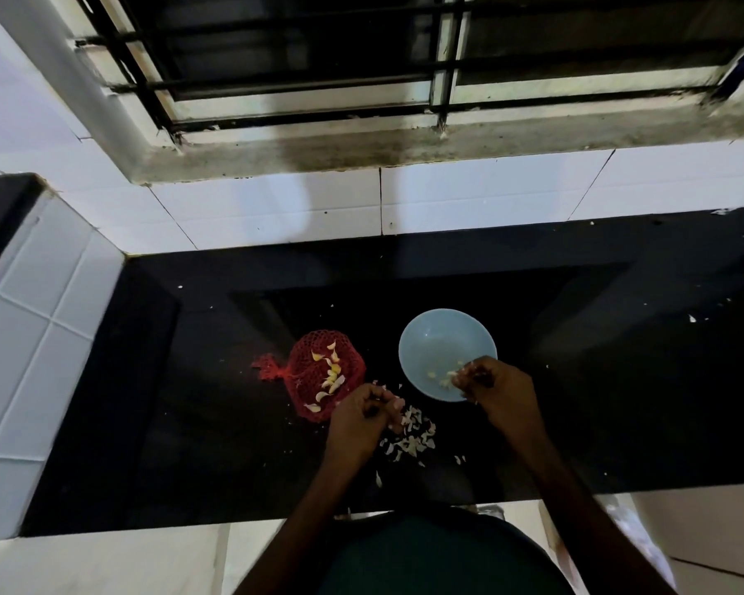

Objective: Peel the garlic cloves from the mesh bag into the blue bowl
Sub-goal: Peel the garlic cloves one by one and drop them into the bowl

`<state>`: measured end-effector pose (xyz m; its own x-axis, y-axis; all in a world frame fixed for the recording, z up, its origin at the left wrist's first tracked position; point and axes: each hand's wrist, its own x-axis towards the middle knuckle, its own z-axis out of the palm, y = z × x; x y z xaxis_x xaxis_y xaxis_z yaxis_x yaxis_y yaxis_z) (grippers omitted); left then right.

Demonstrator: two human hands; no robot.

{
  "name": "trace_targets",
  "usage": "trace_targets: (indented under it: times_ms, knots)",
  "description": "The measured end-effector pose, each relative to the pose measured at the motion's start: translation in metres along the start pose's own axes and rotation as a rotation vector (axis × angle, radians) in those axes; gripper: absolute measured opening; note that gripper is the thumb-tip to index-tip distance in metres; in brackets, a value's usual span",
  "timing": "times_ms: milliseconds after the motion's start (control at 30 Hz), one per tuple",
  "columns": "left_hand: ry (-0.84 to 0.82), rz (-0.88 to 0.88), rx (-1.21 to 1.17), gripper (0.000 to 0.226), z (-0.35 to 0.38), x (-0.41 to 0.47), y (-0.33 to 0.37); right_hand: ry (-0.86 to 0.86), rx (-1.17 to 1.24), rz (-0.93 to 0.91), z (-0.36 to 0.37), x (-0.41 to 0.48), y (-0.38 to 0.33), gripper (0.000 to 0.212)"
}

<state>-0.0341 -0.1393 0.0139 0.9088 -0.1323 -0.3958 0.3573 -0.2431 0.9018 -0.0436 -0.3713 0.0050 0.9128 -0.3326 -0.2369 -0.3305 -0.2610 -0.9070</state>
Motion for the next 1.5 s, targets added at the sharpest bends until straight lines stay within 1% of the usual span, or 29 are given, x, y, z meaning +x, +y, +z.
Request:
trace_targets:
  times_ms: [100,233,300,400,500,567,667,700,733,767,800,833,867,933,1000,1100,1167,1267,1367,1433,1500]
  knots:
    - [0.0,0.011,0.013,0.007,0.002,0.005,-0.002,0.014,-0.089,-0.023,-0.002,0.013,-0.004,0.011]
    - [0.014,0.005,0.022,0.005,0.004,0.008,-0.004,0.016,-0.202,-0.09,0.0,0.023,0.001,0.004]
    - [0.009,0.006,0.071,0.003,0.004,0.009,-0.009,0.021,-0.228,-0.099,-0.003,0.018,0.001,0.009]
    - [-0.011,-0.01,0.145,0.018,0.002,0.01,-0.018,0.019,-0.227,-0.094,-0.008,0.0,-0.005,0.014]
    - [-0.013,-0.045,0.221,0.038,0.001,0.01,-0.023,-0.076,-0.357,-0.082,0.0,-0.021,-0.006,0.031]
    - [-0.009,-0.029,0.276,0.039,0.0,0.011,-0.025,-0.159,-0.457,-0.149,0.017,-0.03,-0.001,0.028]
    - [-0.036,0.009,0.433,0.026,-0.009,0.014,-0.032,-0.313,-0.522,-0.215,0.047,-0.031,0.011,0.021]
    - [-0.03,0.003,0.455,0.015,-0.014,0.015,-0.036,-0.354,-0.531,-0.249,0.056,-0.03,0.012,0.026]
    - [-0.026,0.006,0.457,0.007,-0.019,0.014,-0.039,-0.382,-0.54,-0.299,0.062,-0.03,0.012,0.038]
    - [-0.001,0.013,0.461,0.022,-0.022,0.014,-0.042,-0.404,-0.531,-0.36,0.068,-0.028,0.011,0.049]
    - [0.024,0.015,0.455,0.035,-0.027,0.011,-0.044,-0.424,-0.524,-0.411,0.074,-0.025,0.007,0.052]
    - [0.053,0.01,0.449,0.039,-0.033,0.011,-0.045,-0.433,-0.531,-0.443,0.081,-0.021,0.003,0.047]
    - [0.076,0.003,0.448,0.037,-0.039,0.011,-0.047,-0.44,-0.562,-0.452,0.089,-0.018,-0.005,0.037]
    - [0.13,-0.017,0.441,0.025,-0.054,0.01,-0.049,-0.445,-0.607,-0.455,0.106,-0.009,-0.019,0.016]
    - [0.193,-0.048,0.379,0.017,-0.073,0.011,-0.056,-0.47,-0.606,-0.464,0.13,0.0,-0.033,0.007]
    - [0.287,-0.096,0.317,0.013,-0.096,0.01,-0.066,-0.474,-0.655,-0.492,0.167,0.012,-0.046,0.01]
    - [0.319,-0.105,0.291,0.018,-0.107,0.009,-0.07,-0.491,-0.736,-0.518,0.188,0.02,-0.051,0.013]
    - [0.321,-0.118,0.268,0.021,-0.117,0.01,-0.071,-0.537,-0.885,-0.579,0.207,0.027,-0.049,0.019]
    - [0.32,-0.115,0.266,0.015,-0.122,0.009,-0.074,-0.542,-1.008,-0.63,0.216,0.029,-0.045,0.025]
    - [0.31,-0.102,0.259,0.013,-0.119,0.009,-0.074,-0.526,-1.0,-0.629,0.216,0.029,-0.044,0.025]
    - [0.303,-0.086,0.249,0.013,-0.12,0.009,-0.076,-0.498,-0.892,-0.58,0.216,0.026,-0.046,0.017]
